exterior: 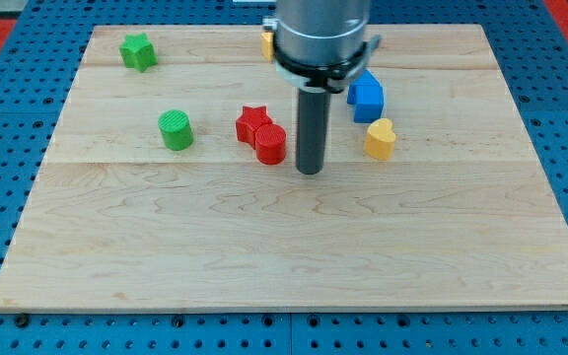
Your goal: Move the red star towards the top right of the board
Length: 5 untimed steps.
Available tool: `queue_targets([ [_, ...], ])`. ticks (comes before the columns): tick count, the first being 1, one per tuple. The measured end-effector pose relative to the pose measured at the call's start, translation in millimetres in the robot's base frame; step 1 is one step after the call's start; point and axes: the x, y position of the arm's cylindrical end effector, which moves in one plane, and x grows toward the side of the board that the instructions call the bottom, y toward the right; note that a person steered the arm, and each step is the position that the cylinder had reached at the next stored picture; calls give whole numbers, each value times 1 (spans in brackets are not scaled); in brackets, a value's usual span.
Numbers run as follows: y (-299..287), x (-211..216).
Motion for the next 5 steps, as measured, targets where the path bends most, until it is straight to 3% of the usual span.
queue_targets([
  [2, -87, -10],
  [4, -70, -62],
  [5, -32, -102],
])
